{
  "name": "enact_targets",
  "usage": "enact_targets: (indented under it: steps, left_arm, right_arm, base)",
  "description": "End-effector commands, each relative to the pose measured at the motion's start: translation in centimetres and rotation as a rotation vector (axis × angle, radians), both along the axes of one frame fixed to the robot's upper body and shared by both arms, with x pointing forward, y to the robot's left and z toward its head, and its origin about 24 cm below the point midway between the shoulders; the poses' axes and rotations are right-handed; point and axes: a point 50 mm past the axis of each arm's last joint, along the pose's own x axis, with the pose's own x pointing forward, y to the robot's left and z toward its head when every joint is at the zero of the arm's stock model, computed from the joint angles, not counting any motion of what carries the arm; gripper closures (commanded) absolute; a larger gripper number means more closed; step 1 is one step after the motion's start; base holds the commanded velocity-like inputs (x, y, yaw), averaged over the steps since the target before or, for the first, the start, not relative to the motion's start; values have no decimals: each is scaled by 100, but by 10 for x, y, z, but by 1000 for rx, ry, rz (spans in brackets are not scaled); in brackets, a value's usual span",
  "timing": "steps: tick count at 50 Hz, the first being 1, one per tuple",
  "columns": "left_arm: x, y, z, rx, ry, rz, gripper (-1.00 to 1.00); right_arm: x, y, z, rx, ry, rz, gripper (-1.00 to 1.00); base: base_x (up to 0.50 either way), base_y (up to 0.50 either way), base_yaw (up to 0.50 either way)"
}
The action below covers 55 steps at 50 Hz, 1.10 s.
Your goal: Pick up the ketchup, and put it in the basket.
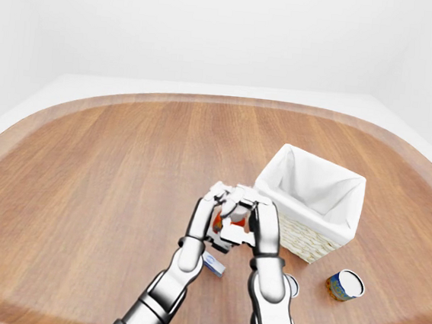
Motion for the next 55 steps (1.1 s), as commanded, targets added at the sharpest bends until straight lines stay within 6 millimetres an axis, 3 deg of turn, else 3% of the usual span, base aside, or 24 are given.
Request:
enact_targets:
  steps: [1,19,27,35,39,43,46,47,50,53,55]
  left_arm:
    - [0,0,10,-32,-33,13,-100]
    - [0,5,2,-6,-12,16,-100]
    - [3,24,0,3,-22,49,-100]
    - [-2,69,13,15,-110,88,-100]
    - [-7,104,21,24,-118,126,-100]
    - [-15,126,18,117,-111,160,-100]
    - [-19,137,18,105,-104,176,-100]
    - [-26,151,18,89,-86,187,-100]
    - [-32,168,13,93,-74,217,-100]
    - [-29,183,27,56,-86,269,-100]
    - [-25,191,27,66,-74,291,-100]
  right_arm:
    - [-1,-2,-4,-35,15,-19,100]
    - [-1,1,-4,-41,6,-6,100]
    - [-1,2,-5,-44,3,-1,100]
    - [-1,1,-5,-46,0,-4,100]
    - [-1,1,-4,-47,-5,-8,100]
    - [-1,-1,-4,-46,-9,-18,100]
    - [0,-2,-4,-43,-11,-21,100]
    - [0,-1,-4,-45,-9,-23,100]
    - [-1,-1,-4,-49,-11,-25,100]
    - [-2,-1,-3,-52,-15,-27,100]
    - [-3,-2,-1,-52,-21,-28,100]
  base:
    - [0,0,0]
    - [0,0,0]
    - [0,0,0]
    - [0,0,0]
    - [0,0,0]
    - [0,0,0]
    - [0,0,0]
    - [0,0,0]
    - [0,0,0]
    - [0,0,0]
    - [0,0,0]
